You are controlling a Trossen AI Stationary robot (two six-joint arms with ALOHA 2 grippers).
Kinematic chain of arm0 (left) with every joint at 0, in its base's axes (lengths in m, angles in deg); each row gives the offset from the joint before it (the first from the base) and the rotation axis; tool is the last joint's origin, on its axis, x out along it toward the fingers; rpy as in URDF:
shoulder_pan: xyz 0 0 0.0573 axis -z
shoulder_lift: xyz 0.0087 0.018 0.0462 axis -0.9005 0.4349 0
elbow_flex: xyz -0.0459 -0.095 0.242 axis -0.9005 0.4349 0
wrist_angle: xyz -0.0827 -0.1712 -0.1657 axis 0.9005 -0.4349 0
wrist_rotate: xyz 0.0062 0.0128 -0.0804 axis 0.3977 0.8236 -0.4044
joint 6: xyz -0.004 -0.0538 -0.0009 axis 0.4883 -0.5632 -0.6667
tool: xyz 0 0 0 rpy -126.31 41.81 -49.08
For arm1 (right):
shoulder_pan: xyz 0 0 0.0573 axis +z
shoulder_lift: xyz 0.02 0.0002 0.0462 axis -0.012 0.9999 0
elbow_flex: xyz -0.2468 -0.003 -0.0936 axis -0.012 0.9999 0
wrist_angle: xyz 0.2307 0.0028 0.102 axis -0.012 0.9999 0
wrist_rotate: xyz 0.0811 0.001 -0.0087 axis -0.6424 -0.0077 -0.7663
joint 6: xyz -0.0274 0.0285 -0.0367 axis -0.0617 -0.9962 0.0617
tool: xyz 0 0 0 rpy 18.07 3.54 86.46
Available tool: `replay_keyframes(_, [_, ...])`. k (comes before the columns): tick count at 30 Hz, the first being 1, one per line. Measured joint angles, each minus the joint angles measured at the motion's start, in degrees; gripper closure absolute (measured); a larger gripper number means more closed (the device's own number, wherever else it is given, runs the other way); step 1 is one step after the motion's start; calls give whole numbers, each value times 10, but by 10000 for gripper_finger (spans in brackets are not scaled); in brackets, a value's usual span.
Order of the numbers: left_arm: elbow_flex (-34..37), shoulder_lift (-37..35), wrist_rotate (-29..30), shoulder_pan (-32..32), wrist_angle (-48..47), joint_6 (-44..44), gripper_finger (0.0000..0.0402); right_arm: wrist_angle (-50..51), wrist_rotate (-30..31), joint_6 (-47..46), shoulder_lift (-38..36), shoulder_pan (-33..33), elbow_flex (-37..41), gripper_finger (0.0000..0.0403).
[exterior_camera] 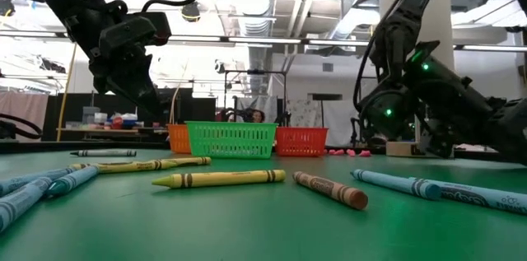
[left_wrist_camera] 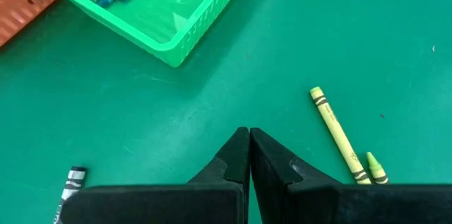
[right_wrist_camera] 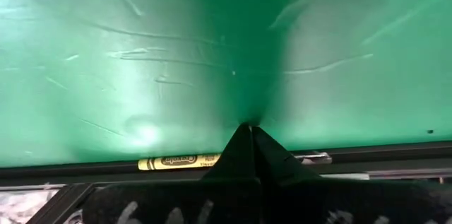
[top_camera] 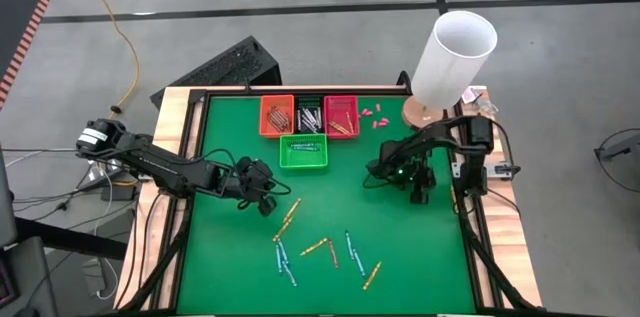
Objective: Sort crayons
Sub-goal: Put a black crayon in the black basket
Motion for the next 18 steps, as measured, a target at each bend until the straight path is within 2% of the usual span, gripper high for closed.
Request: replay_keyframes(18, [0, 0, -1, 0, 0, -8, 401, -1, 23, -19, -1, -30, 17, 403])
